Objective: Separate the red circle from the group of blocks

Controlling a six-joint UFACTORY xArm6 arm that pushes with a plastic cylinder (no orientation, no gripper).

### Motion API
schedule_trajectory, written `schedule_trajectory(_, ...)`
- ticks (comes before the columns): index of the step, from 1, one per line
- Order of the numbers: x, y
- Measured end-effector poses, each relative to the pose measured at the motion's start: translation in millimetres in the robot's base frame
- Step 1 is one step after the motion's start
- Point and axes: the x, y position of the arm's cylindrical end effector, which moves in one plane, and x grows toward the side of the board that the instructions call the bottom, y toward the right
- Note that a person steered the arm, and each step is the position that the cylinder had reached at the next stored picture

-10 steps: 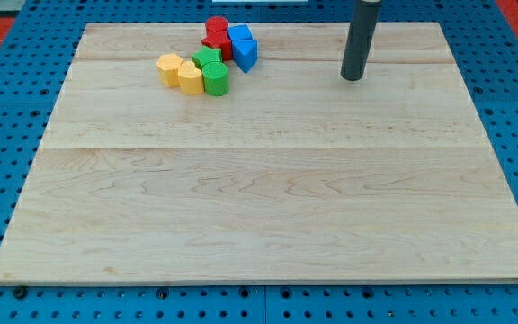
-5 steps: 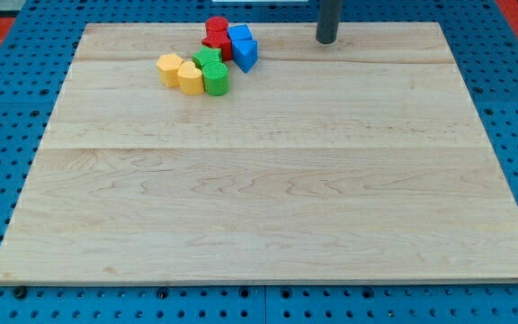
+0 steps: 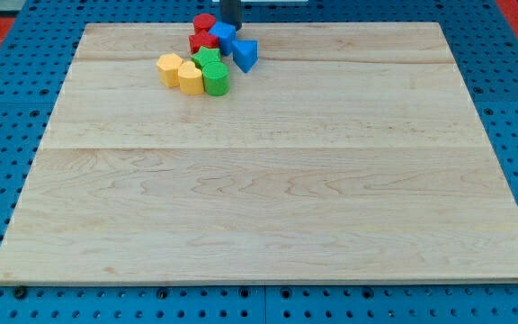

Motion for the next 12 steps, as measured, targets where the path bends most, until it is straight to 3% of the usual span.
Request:
schedule_trajectory(2,17.7,-51.8)
schedule_trajectory(3,6.1,-38.2)
schedule_trajectory(5,1.8,-108.6)
schedule_trajectory(6,27.9,-155.5)
schedule_trajectory(8,41.6,-168.7)
schedule_trajectory(10,158.4,-168.7)
schedule_trajectory(12,91.0,-153.6)
